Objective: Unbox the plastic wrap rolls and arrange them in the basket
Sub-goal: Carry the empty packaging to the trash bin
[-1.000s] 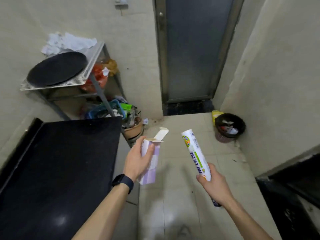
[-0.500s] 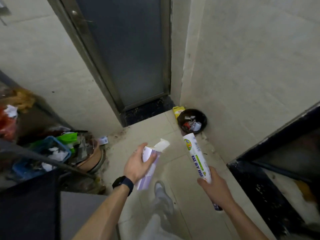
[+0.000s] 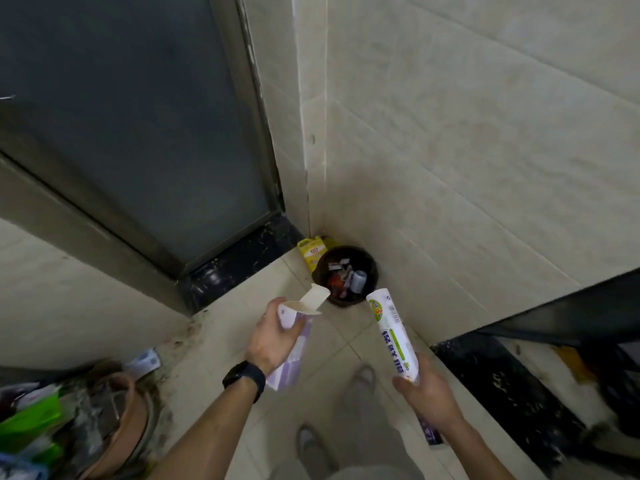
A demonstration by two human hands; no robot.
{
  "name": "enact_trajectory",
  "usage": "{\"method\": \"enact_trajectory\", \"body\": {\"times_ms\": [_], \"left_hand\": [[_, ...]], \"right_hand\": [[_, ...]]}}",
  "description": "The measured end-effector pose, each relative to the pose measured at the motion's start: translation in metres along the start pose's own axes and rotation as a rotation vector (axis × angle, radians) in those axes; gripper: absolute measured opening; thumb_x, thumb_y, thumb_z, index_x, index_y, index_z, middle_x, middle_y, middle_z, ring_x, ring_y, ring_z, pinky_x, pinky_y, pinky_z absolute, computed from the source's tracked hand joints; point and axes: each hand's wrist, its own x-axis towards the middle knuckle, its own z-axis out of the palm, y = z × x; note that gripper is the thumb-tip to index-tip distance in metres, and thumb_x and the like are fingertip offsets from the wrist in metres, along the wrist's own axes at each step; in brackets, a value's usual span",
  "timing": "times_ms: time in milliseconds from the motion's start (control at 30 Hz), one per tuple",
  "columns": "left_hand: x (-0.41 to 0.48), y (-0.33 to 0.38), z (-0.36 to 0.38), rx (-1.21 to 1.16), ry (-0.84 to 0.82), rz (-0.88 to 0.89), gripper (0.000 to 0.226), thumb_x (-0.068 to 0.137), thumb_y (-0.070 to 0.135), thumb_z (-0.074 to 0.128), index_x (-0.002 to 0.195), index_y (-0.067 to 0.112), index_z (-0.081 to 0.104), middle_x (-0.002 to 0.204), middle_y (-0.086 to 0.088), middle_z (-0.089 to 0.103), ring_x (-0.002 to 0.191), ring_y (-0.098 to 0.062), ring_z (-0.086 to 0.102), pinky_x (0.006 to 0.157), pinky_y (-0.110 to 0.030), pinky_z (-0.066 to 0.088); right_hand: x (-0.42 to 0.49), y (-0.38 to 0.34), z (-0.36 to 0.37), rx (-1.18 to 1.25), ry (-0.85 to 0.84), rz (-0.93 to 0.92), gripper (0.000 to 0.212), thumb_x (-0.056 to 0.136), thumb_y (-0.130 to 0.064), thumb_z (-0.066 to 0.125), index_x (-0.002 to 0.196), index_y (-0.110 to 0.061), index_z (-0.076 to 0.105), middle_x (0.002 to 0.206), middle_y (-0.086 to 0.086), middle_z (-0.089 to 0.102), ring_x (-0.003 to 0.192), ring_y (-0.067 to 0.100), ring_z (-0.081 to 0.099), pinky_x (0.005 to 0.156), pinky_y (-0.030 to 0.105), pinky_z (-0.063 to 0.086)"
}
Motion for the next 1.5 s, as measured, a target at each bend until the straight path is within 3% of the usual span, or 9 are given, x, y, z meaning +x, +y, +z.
{"method": "enact_trajectory", "body": {"times_ms": [267, 533, 633, 767, 933, 1100, 1200, 1367, 1500], "left_hand": [[0.134, 0.021, 0.03, -0.107, -0.076, -0.158, 0.046, 0.077, 0.025, 0.077, 0.111, 0.031, 0.047, 0.105, 0.006, 0.061, 0.098, -0.021, 0.063, 0.068, -0.025, 0.048], [0.256, 0.01, 0.088, -0.095, -0.17, -0.257, 0.054, 0.074, 0.018, 0.081, 0.119, 0.025, 0.053, 0.102, 0.011, 0.06, 0.099, -0.015, 0.061, 0.071, -0.015, 0.044], [0.307, -0.004, 0.121, 0.037, -0.219, -0.162, 0.051, 0.074, 0.015, 0.075, 0.12, 0.025, 0.055, 0.099, 0.013, 0.053, 0.105, -0.02, 0.055, 0.08, -0.025, 0.042], [0.379, -0.039, 0.174, 0.315, -0.347, -0.001, 0.061, 0.082, 0.012, 0.065, 0.139, 0.023, 0.047, 0.134, -0.005, 0.049, 0.123, -0.029, 0.046, 0.097, -0.041, 0.046], [0.446, -0.098, 0.237, 0.592, -0.505, 0.306, 0.065, 0.086, 0.005, 0.052, 0.146, 0.025, 0.041, 0.153, 0.0, 0.038, 0.128, -0.027, 0.044, 0.097, -0.041, 0.048], [0.479, -0.151, 0.273, 0.705, -0.609, 0.536, 0.073, 0.08, -0.005, 0.052, 0.146, 0.027, 0.045, 0.154, -0.005, 0.04, 0.132, -0.03, 0.046, 0.094, -0.041, 0.049], [0.495, -0.171, 0.286, 0.733, -0.588, 0.675, 0.073, 0.069, -0.007, 0.068, 0.135, 0.024, 0.06, 0.143, -0.011, 0.055, 0.119, -0.032, 0.061, 0.082, -0.038, 0.057], [0.514, -0.195, 0.303, 0.791, -0.65, 0.654, 0.078, 0.086, -0.007, 0.045, 0.152, 0.034, 0.035, 0.164, -0.006, 0.022, 0.138, -0.033, 0.038, 0.101, -0.044, 0.045], [0.506, -0.21, 0.314, 0.849, -0.741, 0.542, 0.102, 0.083, -0.012, 0.049, 0.155, 0.046, 0.007, 0.167, 0.001, -0.005, 0.149, -0.029, 0.017, 0.11, -0.042, 0.038]], "right_hand": [[0.15, -0.023, 0.003, 0.039, -0.222, 0.18, 0.041, 0.086, -0.031, 0.07, 0.116, -0.019, 0.045, 0.098, 0.003, 0.067, 0.075, 0.02, 0.072, 0.07, 0.039, 0.061], [0.304, -0.019, 0.031, 0.072, -0.364, 0.401, 0.047, 0.079, -0.028, 0.079, 0.111, -0.014, 0.047, 0.1, 0.008, 0.065, 0.075, 0.026, 0.073, 0.064, 0.043, 0.063], [0.36, -0.011, 0.054, 0.084, -0.369, 0.449, 0.045, 0.079, -0.025, 0.08, 0.109, -0.012, 0.048, 0.096, 0.009, 0.065, 0.069, 0.026, 0.072, 0.063, 0.045, 0.063], [0.425, 0.006, 0.092, 0.069, -0.365, 0.482, 0.047, 0.08, -0.029, 0.079, 0.111, -0.015, 0.047, 0.095, 0.007, 0.066, 0.066, 0.023, 0.073, 0.062, 0.039, 0.063], [0.487, 0.032, 0.138, 0.028, -0.358, 0.464, 0.05, 0.082, -0.032, 0.079, 0.118, -0.017, 0.047, 0.108, 0.009, 0.067, 0.09, 0.028, 0.071, 0.081, 0.044, 0.061], [0.53, 0.055, 0.16, -0.024, -0.35, 0.432, 0.065, 0.08, -0.032, 0.081, 0.13, -0.016, 0.043, 0.109, 0.007, 0.064, 0.088, 0.025, 0.066, 0.064, 0.025, 0.05], [0.548, 0.066, 0.17, -0.054, -0.339, 0.413, 0.07, 0.081, -0.029, 0.081, 0.137, -0.014, 0.042, 0.118, 0.008, 0.062, 0.095, 0.024, 0.063, 0.07, 0.022, 0.049], [0.57, 0.073, 0.196, -0.053, -0.309, 0.366, 0.089, 0.082, -0.031, 0.08, 0.152, -0.016, 0.029, 0.14, 0.012, 0.054, 0.122, 0.031, 0.056, 0.099, 0.039, 0.051], [0.573, 0.08, 0.214, -0.131, -0.25, 0.267, 0.096, 0.084, -0.041, 0.075, 0.158, -0.017, 0.018, 0.153, 0.012, 0.041, 0.136, 0.035, 0.044, 0.108, 0.05, 0.044]]}}
